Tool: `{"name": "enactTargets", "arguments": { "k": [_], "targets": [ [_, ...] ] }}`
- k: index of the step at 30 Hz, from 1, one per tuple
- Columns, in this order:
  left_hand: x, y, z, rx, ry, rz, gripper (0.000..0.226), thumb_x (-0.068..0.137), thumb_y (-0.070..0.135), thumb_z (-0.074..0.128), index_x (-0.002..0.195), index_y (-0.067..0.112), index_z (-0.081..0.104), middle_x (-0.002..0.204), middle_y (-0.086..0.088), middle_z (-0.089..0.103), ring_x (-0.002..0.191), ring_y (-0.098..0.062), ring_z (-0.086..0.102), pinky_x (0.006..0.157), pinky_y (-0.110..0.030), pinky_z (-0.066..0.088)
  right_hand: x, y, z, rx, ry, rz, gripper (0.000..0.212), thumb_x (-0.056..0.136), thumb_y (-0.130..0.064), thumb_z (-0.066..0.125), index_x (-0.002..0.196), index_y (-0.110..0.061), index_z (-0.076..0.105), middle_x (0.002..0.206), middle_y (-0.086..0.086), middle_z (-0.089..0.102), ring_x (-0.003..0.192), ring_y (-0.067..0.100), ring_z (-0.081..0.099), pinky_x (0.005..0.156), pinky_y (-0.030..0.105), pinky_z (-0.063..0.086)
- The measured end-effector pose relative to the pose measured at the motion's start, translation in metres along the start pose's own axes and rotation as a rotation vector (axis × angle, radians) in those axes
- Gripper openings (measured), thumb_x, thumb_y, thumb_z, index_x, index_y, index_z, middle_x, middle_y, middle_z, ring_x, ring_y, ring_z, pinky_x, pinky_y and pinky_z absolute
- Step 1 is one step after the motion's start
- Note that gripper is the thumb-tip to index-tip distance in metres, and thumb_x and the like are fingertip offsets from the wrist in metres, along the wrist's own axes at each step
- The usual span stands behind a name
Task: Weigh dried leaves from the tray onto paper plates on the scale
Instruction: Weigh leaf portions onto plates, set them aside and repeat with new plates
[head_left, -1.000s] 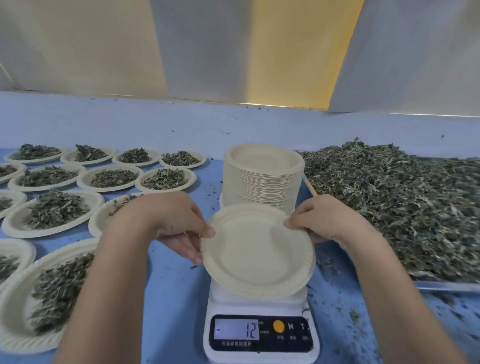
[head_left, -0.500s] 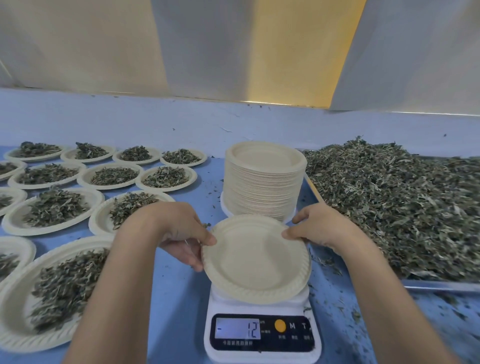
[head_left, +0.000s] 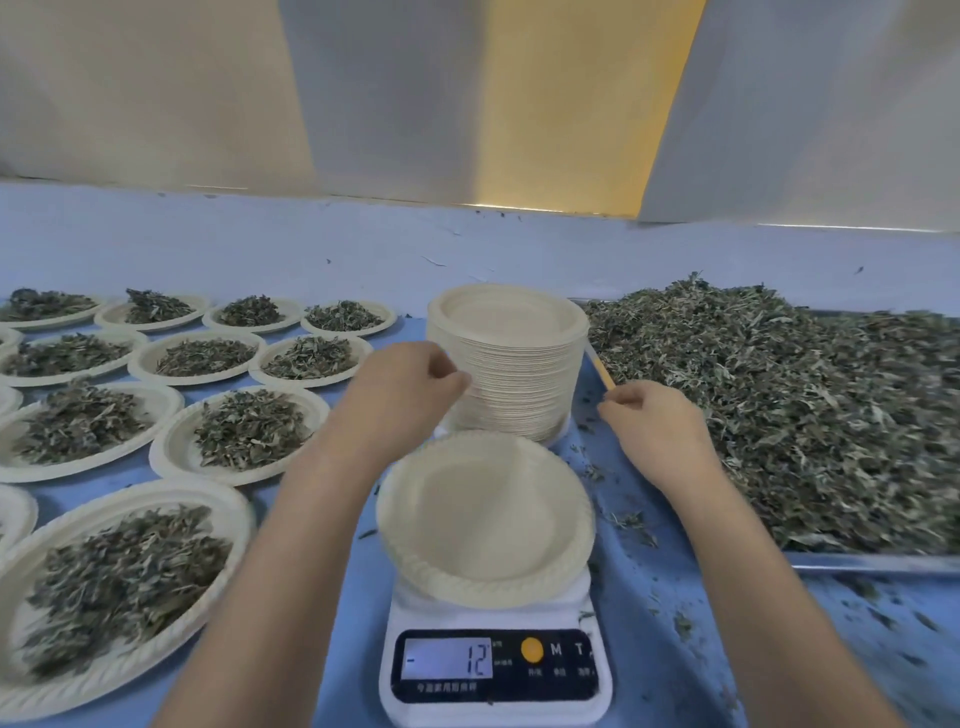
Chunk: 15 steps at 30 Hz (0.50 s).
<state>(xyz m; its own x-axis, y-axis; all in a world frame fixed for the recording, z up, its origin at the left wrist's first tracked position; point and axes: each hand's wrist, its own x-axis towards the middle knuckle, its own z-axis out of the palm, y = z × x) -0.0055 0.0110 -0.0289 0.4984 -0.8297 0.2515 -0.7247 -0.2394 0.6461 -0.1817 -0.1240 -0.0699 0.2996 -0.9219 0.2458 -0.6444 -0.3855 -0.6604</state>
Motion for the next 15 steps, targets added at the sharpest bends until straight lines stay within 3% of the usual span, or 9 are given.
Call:
{"name": "enactTargets", "arguments": {
  "k": [1,3,5,8,10,13,15],
  "targets": [
    [-0.002,0.01,0.009,-0.037,-0.019,0.056,0.017,0.091,0.031,0.056,0.086,0.018,0.065,0.078,0.01,0.061,0.07,-0.007,0.053,0.053,-0.014,0.036,0.001,0.006,-0.003,-0.041,0.026,0.005,0.024,0.092,-0.023,0.054,0.112,-0.013,0.064,0.088,-0.001,0.062,0.062,0.005,0.047,0.053,0.02,0.037],
    [-0.004,0.028,0.026,-0.123,-0.072,0.128,0.018,0.09,0.029,0.056,0.085,0.016,0.068,0.082,0.009,0.067,0.081,-0.009,0.06,0.066,-0.019,0.043,0.004,0.022,-0.012,-0.199,0.035,0.038,0.019,0.091,-0.023,0.054,0.104,-0.012,0.062,0.099,0.006,0.063,0.068,0.017,0.049,0.059,0.029,0.042],
    [-0.005,0.045,0.04,-0.187,-0.093,0.17,0.021,0.09,0.028,0.055,0.083,0.014,0.069,0.084,0.004,0.071,0.085,-0.012,0.063,0.075,-0.027,0.047,0.004,0.038,-0.022,-0.382,-0.002,0.1,0.018,0.091,-0.026,0.054,0.092,-0.008,0.052,0.094,0.009,0.059,0.076,0.028,0.05,0.065,0.034,0.042],
    [-0.006,0.07,0.056,-0.241,-0.097,0.219,0.023,0.089,0.025,0.054,0.08,0.011,0.07,0.083,-0.003,0.071,0.083,-0.018,0.064,0.079,-0.035,0.05,0.005,0.058,-0.032,-0.387,-0.063,0.234,0.029,0.091,-0.035,0.054,0.09,-0.009,0.041,0.086,0.007,0.047,0.086,0.031,0.054,0.071,0.034,0.041],
    [-0.006,0.083,0.064,-0.309,-0.115,0.23,0.022,0.089,0.024,0.055,0.076,0.012,0.069,0.08,-0.001,0.072,0.082,-0.017,0.066,0.081,-0.037,0.051,0.007,0.066,-0.036,-0.377,-0.146,0.301,0.033,0.091,-0.039,0.051,0.079,-0.009,0.045,0.078,0.007,0.049,0.078,0.029,0.056,0.067,0.031,0.044],
    [-0.006,0.094,0.074,-0.388,-0.136,0.23,0.023,0.09,0.023,0.055,0.074,0.015,0.07,0.078,0.003,0.071,0.08,-0.014,0.067,0.084,-0.038,0.052,0.01,0.074,-0.037,-0.165,-0.397,0.458,0.037,0.092,-0.029,0.047,0.062,-0.007,0.056,0.056,0.008,0.057,0.048,0.023,0.053,0.046,0.024,0.044],
    [-0.005,0.097,0.08,-0.417,-0.153,0.226,0.024,0.091,0.023,0.055,0.074,0.015,0.07,0.077,0.003,0.072,0.079,-0.013,0.067,0.084,-0.037,0.052,0.014,0.076,-0.037,-0.173,-0.497,0.412,0.036,0.091,-0.021,0.046,0.06,-0.007,0.056,0.051,0.006,0.056,0.044,0.02,0.049,0.045,0.022,0.041]
  ]
}}
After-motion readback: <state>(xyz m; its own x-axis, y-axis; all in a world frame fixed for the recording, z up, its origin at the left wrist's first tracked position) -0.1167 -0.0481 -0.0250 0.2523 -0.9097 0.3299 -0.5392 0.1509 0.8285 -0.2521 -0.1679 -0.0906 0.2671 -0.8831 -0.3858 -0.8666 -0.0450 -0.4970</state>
